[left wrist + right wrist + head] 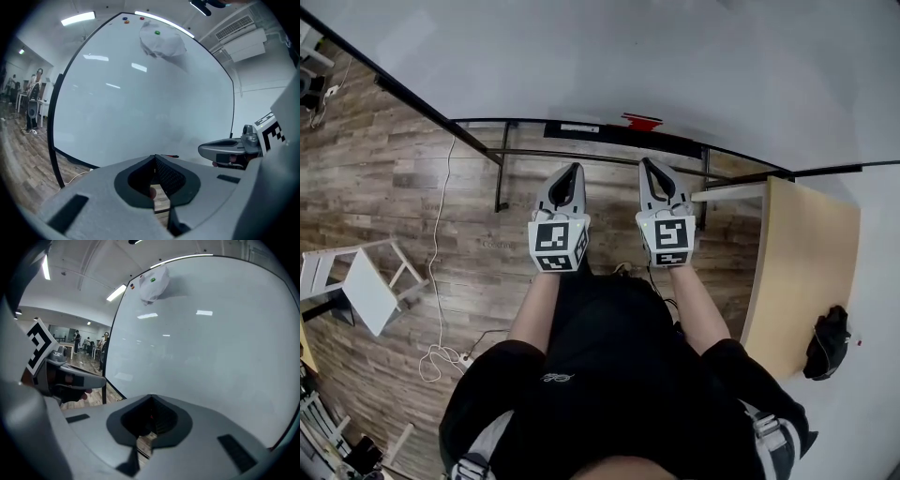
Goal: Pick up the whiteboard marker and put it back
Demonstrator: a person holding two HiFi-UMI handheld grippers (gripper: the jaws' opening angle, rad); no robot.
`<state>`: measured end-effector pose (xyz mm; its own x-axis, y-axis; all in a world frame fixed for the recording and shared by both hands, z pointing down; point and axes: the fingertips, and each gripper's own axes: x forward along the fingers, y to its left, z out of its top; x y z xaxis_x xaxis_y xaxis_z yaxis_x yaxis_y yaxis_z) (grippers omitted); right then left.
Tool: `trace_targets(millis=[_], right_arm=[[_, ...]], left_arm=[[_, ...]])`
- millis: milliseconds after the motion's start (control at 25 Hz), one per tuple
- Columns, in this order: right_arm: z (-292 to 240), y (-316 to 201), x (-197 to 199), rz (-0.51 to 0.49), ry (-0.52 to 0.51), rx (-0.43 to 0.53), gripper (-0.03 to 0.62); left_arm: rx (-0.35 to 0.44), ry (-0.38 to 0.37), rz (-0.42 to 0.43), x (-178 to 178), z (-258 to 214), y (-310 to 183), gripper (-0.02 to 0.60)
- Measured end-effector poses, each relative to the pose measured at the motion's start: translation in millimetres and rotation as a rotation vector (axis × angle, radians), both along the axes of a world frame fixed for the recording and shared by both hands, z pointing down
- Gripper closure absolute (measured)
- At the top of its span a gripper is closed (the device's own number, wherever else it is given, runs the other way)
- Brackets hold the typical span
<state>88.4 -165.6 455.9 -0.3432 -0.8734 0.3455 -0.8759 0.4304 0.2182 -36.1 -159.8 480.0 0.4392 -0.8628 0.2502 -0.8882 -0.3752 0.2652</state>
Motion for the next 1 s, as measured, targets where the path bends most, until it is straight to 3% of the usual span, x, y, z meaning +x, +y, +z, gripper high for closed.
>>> trace_targets(millis=[240, 480, 720, 1000], right_arm=[[-20.0, 34.8, 49.0, 0.004, -0.058, 0.044, 0.592], [-35.5, 78.8, 84.5, -0.019, -0.127, 0.083, 0.592], [-62.2, 119.2, 118.5, -0.033, -0.198, 0.141, 0.592], [-93.3, 150.6, 133.6, -0.026, -0.21, 0.231, 0.592]], left_arm=[[0.041, -0.036, 0.009, 58.9, -19.2, 35.6, 0.575], [0.088, -0.065, -0.018, 94.2, -46.8, 79.7, 0.575], [0.159, -0.094, -0.06, 119.2, -82.5, 120.2, 0.575], [0.209, -0.117, -0.034, 136.1, -101.5, 151.7, 0.575]])
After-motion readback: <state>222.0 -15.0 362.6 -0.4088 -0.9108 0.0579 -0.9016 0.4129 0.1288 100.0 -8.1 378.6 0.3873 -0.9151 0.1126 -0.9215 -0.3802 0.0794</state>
